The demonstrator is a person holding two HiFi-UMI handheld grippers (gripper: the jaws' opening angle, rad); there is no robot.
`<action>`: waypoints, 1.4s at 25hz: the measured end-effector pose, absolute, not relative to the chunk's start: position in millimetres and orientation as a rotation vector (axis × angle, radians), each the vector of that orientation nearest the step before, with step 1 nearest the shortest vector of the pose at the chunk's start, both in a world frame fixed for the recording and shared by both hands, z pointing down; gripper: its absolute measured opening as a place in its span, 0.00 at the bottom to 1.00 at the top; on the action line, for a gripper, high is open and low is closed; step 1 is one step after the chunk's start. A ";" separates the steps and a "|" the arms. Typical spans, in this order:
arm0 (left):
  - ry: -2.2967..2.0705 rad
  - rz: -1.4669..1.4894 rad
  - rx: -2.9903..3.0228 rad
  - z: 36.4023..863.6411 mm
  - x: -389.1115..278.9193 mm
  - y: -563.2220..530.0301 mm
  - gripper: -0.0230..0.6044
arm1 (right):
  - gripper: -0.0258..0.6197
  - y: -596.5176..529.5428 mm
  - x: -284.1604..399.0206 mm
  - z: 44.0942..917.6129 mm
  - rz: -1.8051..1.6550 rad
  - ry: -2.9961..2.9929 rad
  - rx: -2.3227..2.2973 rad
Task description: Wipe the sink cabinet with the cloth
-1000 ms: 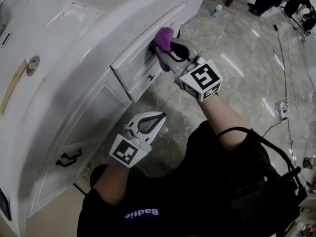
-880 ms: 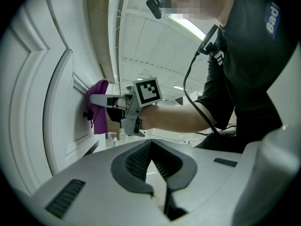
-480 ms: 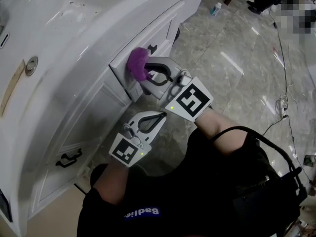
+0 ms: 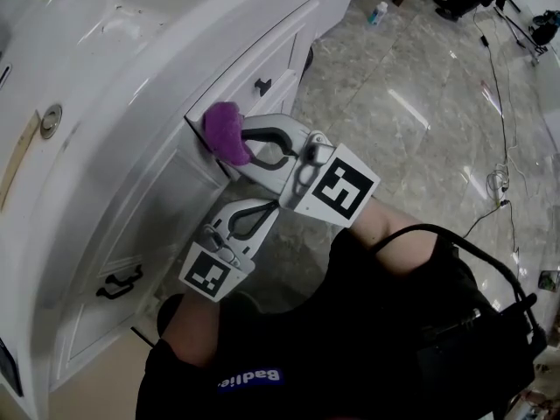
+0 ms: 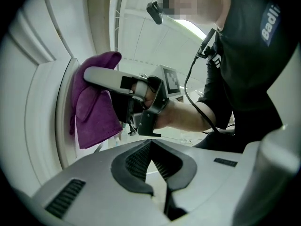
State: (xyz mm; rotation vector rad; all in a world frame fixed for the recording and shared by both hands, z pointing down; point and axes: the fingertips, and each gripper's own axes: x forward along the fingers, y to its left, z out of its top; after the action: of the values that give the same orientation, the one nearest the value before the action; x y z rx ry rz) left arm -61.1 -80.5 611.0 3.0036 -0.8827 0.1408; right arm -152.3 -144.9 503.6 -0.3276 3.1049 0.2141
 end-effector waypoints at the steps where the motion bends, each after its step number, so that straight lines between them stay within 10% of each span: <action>1: -0.882 0.144 3.012 610.2 -61.6 -79.9 0.04 | 0.13 -148.9 -145.6 502.0 0.207 3.101 -0.348; 15: -0.839 0.145 3.004 616.6 -54.0 -78.2 0.04 | 0.13 -340.9 5.0 550.4 0.205 3.037 -1.242; 35: -0.739 0.150 3.055 618.0 -35.7 -68.9 0.04 | 0.13 -232.6 -110.7 616.3 0.005 3.201 -0.661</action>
State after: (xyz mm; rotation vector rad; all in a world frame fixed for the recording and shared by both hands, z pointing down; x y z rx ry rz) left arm -35.7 -68.9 618.0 3.0548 -0.7392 0.1496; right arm -110.7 -232.6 616.3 -0.6612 3.2012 0.0047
